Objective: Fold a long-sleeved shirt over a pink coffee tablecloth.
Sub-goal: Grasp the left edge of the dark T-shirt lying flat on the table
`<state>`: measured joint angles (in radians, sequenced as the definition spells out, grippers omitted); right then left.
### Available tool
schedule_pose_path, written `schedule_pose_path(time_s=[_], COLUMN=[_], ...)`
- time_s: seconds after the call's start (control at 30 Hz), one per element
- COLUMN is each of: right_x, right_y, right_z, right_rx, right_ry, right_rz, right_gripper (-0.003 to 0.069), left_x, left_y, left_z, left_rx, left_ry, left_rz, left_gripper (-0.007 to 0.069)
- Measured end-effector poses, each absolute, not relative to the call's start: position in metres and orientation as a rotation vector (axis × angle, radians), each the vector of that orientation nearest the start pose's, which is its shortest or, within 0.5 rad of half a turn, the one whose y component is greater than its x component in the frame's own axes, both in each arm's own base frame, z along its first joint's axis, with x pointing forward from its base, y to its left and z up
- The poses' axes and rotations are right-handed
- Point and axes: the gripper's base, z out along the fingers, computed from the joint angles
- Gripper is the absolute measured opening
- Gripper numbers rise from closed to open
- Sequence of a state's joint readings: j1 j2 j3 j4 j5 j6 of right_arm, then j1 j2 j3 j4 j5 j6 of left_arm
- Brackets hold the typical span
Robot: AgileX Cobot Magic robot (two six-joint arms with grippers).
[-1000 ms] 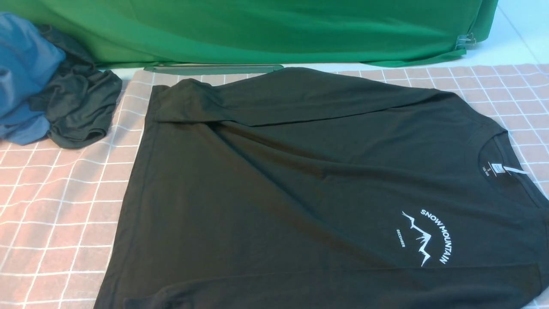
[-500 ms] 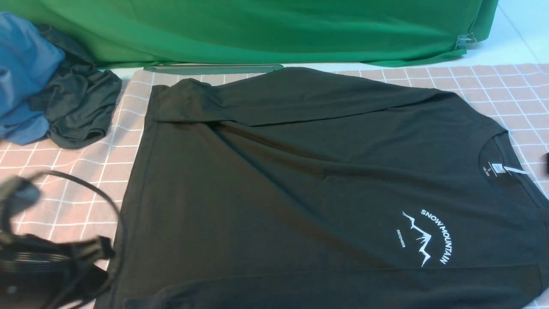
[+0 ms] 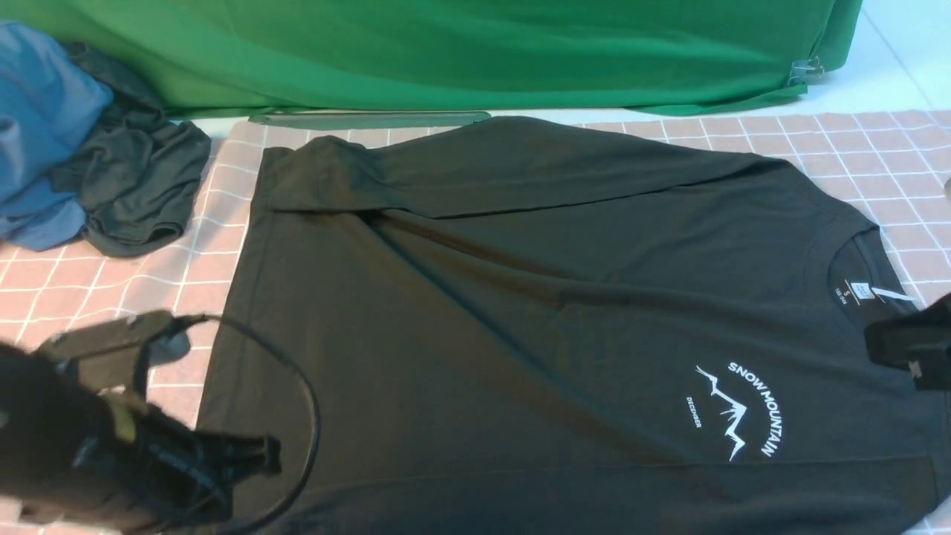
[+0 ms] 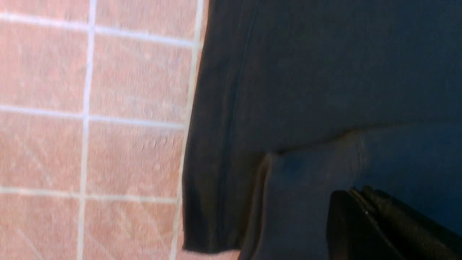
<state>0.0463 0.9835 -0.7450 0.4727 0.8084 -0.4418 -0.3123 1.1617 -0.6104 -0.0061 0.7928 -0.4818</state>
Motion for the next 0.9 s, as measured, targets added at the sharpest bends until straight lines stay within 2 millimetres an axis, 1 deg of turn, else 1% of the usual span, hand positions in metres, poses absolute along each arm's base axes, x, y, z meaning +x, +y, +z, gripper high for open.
schedule_pose_path(time_s=[0.1,0.17,0.23,0.27,0.3,0.33,0.37,0.43,0.47,0.57,0.7,0.8,0.9], right_x=[0.178,0.178,0.178,0.178,0.178,0.178,0.178,0.178,0.178,0.178,0.179,0.179,0.179], right_y=[0.038,0.038,0.038,0.039,0.039,0.039,0.039,0.039,0.039,0.038,0.038,0.038,0.038], right_z=[0.294,0.294,0.294,0.294,0.294,0.294,0.294,0.294,0.294,0.294,0.294,0.294,0.294], right_rx=[-0.323,-0.322,-0.323,-0.322,-0.322,-0.322,-0.322,-0.322,-0.322,-0.320,-0.319,-0.319,-0.319], right_ry=[2.426,2.425,2.425,2.425,2.425,2.424,2.424,2.423,2.423,2.420,2.418,2.418,2.418], right_rz=[0.390,0.393,0.393,0.395,0.395,0.395,0.395,0.394,0.394,0.393,0.392,0.392,0.392], right_gripper=[0.0038,0.0038,0.0038,0.0038,0.0038,0.0038,0.0038,0.0038,0.0038,0.0038,0.0038,0.0038,0.0038], left_x=[0.188,0.193,0.197,0.199,0.199,0.202,0.204,0.207,0.208,0.211,0.212,0.212,0.210], left_y=[-0.060,-0.059,-0.058,-0.058,-0.058,-0.058,-0.059,-0.061,-0.061,-0.062,-0.063,-0.065,-0.068], left_z=[0.212,0.204,0.194,0.188,0.186,0.180,0.177,0.173,0.170,0.165,0.163,0.163,0.163], left_rx=[-0.232,-0.200,-0.168,-0.155,-0.153,-0.144,-0.143,-0.134,-0.124,-0.109,-0.085,-0.073,-0.073], left_ry=[2.873,2.910,2.953,2.975,2.983,2.999,3.003,3.000,3.002,3.015,3.023,3.031,3.050], left_rz=[-0.138,-0.076,-0.008,0.020,0.026,0.044,0.045,0.036,0.033,0.034,0.035,0.010,-0.036], left_gripper=[0.0046,0.0091,0.0157,0.0202,0.0210,0.0281,0.0305,0.0377,0.0408,0.0465,0.0454,0.0346,0.0167])
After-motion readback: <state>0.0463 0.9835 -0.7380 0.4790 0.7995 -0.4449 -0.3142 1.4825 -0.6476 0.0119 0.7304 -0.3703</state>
